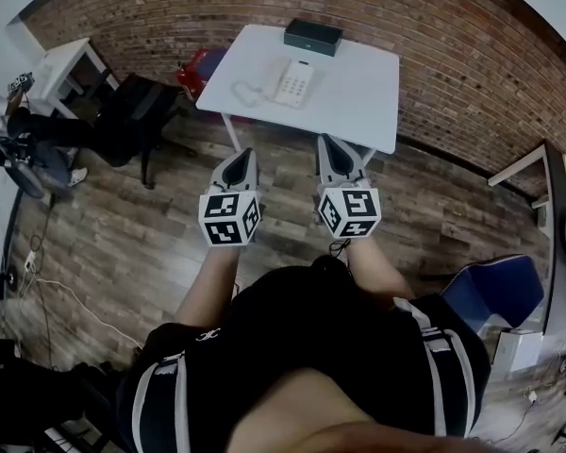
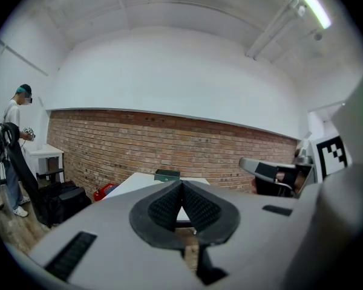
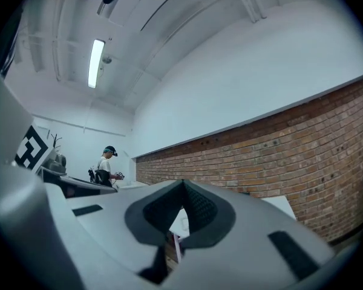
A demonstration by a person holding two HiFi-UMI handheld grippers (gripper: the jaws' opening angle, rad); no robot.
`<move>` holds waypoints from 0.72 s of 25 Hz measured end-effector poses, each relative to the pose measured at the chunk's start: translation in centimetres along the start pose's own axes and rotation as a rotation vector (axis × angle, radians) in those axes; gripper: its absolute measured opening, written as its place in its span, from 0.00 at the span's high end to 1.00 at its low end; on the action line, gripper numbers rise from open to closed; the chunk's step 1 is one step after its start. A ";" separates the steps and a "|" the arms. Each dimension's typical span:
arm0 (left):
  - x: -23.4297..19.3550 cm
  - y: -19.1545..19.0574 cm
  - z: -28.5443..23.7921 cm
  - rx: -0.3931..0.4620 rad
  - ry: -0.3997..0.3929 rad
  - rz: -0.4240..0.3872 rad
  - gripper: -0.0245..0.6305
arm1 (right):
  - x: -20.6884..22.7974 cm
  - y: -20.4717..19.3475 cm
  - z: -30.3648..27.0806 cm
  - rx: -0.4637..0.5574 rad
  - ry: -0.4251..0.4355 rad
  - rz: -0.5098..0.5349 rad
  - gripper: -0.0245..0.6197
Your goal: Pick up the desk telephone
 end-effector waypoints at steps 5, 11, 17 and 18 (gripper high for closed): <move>-1.0 0.2 -0.7 0.009 -0.040 -0.005 0.96 | -0.1 -0.3 -1.1 0.005 -0.021 -0.007 0.96; -2.9 0.4 -2.3 0.019 -0.040 0.002 0.96 | 0.3 -1.0 -3.7 0.017 -0.024 -0.024 0.96; -5.1 0.5 -5.7 0.015 -0.031 0.022 0.96 | 1.6 -2.3 -7.6 -0.002 -0.019 -0.036 0.96; -5.5 0.6 -6.2 0.021 -0.028 0.023 0.96 | 1.9 -2.5 -8.3 -0.002 -0.018 -0.034 0.96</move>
Point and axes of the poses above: the fingertips, and each gripper's own axes: z backward along the fingers, x to its right, y out of its top, the point moved 9 cm from there along z, backward along the fingers, and after that the axes turned 6 degrees about x, right-handed, at the moved point
